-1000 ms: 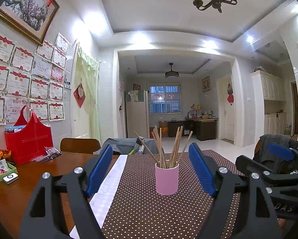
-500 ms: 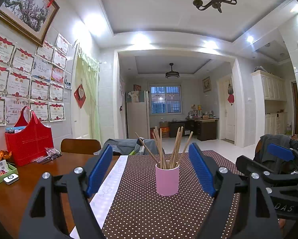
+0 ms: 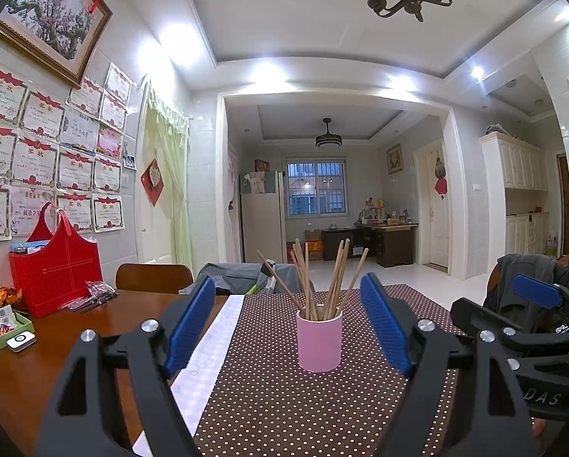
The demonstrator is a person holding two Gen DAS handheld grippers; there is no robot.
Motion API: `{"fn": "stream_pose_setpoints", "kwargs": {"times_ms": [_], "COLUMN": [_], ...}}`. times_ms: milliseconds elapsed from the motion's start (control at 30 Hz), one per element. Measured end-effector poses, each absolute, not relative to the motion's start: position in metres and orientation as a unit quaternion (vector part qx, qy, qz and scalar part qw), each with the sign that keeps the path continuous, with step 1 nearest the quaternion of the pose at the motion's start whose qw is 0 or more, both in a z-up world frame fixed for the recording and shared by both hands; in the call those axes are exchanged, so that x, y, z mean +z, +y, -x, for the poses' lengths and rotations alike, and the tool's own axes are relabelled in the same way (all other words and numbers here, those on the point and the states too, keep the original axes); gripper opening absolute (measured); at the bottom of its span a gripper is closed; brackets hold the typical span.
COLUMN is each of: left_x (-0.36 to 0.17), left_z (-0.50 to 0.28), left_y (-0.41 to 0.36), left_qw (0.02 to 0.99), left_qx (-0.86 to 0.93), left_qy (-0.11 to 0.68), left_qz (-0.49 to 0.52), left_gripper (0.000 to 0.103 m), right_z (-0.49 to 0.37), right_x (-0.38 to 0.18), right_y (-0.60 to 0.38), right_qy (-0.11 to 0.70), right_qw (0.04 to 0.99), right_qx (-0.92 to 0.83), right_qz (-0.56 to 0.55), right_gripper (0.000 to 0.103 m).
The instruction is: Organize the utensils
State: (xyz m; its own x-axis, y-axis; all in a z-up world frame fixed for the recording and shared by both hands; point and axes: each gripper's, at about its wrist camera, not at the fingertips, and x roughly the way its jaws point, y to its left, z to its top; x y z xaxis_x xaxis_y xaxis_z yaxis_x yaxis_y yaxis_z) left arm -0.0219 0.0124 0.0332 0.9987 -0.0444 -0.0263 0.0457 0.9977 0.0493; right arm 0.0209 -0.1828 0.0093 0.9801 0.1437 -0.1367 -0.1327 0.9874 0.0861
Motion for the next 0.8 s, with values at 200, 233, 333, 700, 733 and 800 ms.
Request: {"fn": "stream_pose_setpoints", "kwargs": {"times_ms": [200, 233, 333, 700, 733, 800], "left_x": [0.0328, 0.0325, 0.0324, 0.0328, 0.0319, 0.0319], "left_z": [0.0216, 0.0219, 0.022, 0.021, 0.0218, 0.0221], "left_y": [0.0128, 0.0124, 0.0124, 0.0134, 0.0127, 0.0128], "left_qw": [0.999, 0.999, 0.999, 0.999, 0.999, 0.999], "left_qx": [-0.023, -0.023, -0.023, -0.023, -0.023, -0.022], "left_qy": [0.012, 0.012, 0.012, 0.013, 0.013, 0.012], "left_qz": [-0.024, -0.024, -0.025, -0.025, -0.025, -0.026], "left_gripper": [0.077, 0.077, 0.077, 0.077, 0.077, 0.077], "right_z": [-0.0209, -0.0206, -0.0216, -0.0213, -0.02, -0.0209], "right_x": [0.0095, 0.0094, 0.0097, 0.0091, 0.009, 0.0092], "right_y": [-0.1827, -0.1824, -0.1835, -0.1836, -0.1824, -0.1834], "right_qy": [0.071, 0.071, 0.071, 0.073, 0.074, 0.073], "right_qw": [0.994, 0.994, 0.994, 0.994, 0.994, 0.994], "right_qx": [0.069, 0.069, 0.07, 0.069, 0.069, 0.07], "right_qz": [-0.038, -0.038, -0.039, -0.039, -0.04, -0.04], "right_gripper": [0.094, 0.094, 0.094, 0.094, 0.094, 0.094]}}
